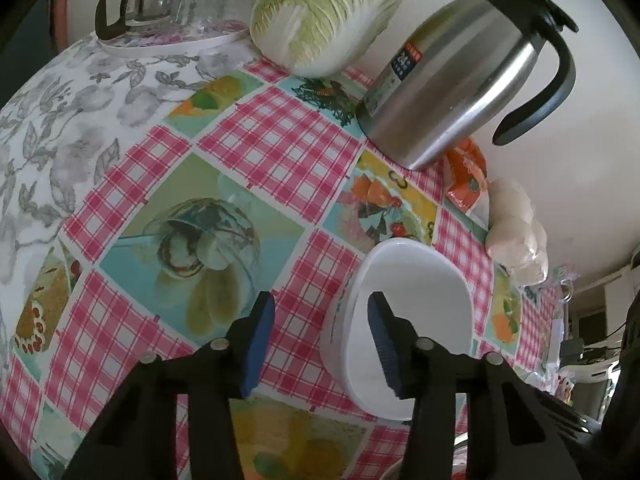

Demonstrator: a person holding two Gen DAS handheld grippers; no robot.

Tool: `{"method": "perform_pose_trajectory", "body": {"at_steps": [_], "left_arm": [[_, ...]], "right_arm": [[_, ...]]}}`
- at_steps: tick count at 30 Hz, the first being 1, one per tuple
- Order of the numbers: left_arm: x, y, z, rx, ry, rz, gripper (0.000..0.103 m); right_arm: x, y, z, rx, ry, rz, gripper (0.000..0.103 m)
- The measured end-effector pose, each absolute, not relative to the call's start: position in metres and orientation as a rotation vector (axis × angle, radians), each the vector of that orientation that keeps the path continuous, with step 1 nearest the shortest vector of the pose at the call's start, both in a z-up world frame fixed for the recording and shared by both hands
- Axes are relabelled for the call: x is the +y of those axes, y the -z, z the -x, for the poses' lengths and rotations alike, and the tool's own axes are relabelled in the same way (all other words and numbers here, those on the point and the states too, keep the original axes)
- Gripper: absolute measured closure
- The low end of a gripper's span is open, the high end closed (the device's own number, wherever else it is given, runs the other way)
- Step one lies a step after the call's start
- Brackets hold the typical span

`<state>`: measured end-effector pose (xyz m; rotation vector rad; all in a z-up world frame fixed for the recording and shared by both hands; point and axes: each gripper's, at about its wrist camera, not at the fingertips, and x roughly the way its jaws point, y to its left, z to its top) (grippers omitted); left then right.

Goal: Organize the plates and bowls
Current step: 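Move both grippers to the square white bowl and close on its rim, then lift the square white bowl and carry it over the steel tray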

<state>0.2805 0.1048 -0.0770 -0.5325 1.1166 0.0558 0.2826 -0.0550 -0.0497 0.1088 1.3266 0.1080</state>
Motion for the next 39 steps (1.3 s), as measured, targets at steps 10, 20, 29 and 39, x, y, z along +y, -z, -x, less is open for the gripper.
{"method": "perform_pose_trajectory", "body": {"at_steps": [10, 20, 29, 39], "left_arm": [[0.097, 0.090, -0.285, 1.156, -0.043, 0.515, 0.061], [0.092, 0.098, -0.286, 1.159, -0.016, 0.515, 0.085], [0.090, 0.095, -0.285, 1.149, 0.005, 0.507, 0.093], [0.089, 0.080, -0.279, 1.127, -0.001, 0.478, 0.093]], "right_arm": [[-0.045, 0.065, -0.289, 1.368, -0.095, -0.093, 0.070], [-0.041, 0.076, -0.293, 1.399, -0.081, -0.076, 0.080], [-0.036, 0.075, -0.294, 1.390, -0.110, -0.064, 0.090], [-0.039, 0.063, -0.286, 1.369, -0.135, -0.086, 0.090]]}}
